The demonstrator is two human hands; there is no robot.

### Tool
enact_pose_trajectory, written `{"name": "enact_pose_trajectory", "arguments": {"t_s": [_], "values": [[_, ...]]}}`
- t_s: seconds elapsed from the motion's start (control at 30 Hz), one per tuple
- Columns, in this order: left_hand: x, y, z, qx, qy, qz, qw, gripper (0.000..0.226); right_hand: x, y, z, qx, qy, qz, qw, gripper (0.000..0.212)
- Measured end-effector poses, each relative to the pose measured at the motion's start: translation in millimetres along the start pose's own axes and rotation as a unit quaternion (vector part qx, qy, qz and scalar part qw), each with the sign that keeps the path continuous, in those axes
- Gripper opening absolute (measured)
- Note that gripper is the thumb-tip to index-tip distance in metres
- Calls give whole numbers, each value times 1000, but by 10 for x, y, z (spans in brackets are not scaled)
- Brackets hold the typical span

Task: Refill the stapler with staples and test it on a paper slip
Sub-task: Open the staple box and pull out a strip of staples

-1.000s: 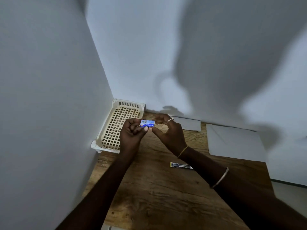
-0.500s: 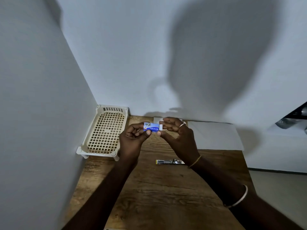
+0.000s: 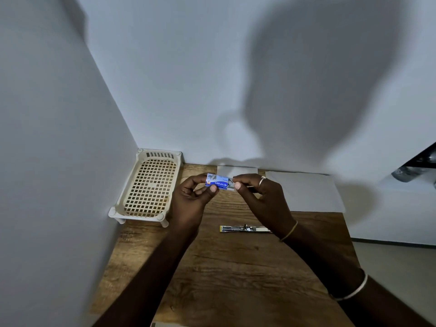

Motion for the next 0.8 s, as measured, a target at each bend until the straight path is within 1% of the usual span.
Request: {"name": "enact_pose_trajectory", "arguments": {"t_s": [0.07,0.17,0.37,0.53,0.63,0.7,0.8], "values": [[21,-1,-10,0,3,5,1000,20,-1,7,30,8,-17,-11,1000,10],[65,0,-32,-9,9,10,1000,19,9,20,88,55,-29,-30,998,9],[162,-5,-71,-13,16,11,1000,19,57,14,175,139,-9,-84,987,11],[174,-26,-89,-16,13,-5,1000,24,86,-18,229,187,12,-127,974,16],[193,-33,-86,-17,14,-5,1000,23,101,-23,257,201,10,-148,968,14],[193,-39,-91,-17,13,-8,1000,27,110,-24,270,204,9,-152,967,13],[184,-39,-87,-14,13,-8,1000,27,111,-28,270,191,0,-159,969,13]]}}
Point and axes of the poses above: each hand's wrist, its own z-axis towards the middle knuckle, its own y-axis out of the back of the hand, x = y × z, the point moved 4 cm from there along z, towards the middle knuckle, and after that the axes turned 10 degrees about y, right-handed, at the moved point
